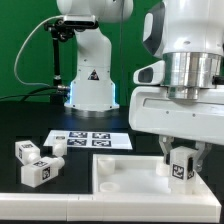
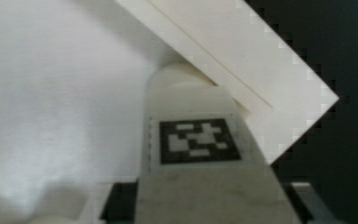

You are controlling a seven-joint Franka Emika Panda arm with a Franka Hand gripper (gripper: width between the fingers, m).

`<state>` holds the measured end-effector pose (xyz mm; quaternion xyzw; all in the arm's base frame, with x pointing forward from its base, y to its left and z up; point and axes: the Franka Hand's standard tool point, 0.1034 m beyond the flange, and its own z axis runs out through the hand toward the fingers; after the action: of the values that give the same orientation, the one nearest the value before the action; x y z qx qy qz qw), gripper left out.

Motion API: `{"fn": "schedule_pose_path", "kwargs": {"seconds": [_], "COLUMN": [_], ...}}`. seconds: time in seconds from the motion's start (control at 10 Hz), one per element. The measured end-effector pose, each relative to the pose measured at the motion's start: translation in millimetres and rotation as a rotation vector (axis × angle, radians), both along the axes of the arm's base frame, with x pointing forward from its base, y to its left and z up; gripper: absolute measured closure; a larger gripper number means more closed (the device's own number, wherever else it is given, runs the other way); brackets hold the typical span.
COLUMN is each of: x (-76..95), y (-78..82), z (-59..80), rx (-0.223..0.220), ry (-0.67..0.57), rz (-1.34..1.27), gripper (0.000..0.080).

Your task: Assemble one leg

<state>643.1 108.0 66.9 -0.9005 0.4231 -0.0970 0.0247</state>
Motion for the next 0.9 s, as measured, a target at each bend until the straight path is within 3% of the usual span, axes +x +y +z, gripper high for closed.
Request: {"fn": "schedule_pose_path", "kwargs": {"seconds": [0.1,0.4,0.5,0.7,0.9], "x": [-1.4,-4.7,-4.9,-5.2,-5.2], "y": [0.2,1.8,1.7,-0.9,-0.8], "z": [-0.1,-0.7,-0.8,-0.8,-1.1], "rx": [0.029,0.22,0.254,0.3,0.292], "ry": [0.006,-0.001,-0.005,0.009,0.007], "rz": [-0.113,-0.655,-0.737,-0.822,-0.789], "gripper": [0.0514,0.0513,0.0511,0.0511,0.0501]}}
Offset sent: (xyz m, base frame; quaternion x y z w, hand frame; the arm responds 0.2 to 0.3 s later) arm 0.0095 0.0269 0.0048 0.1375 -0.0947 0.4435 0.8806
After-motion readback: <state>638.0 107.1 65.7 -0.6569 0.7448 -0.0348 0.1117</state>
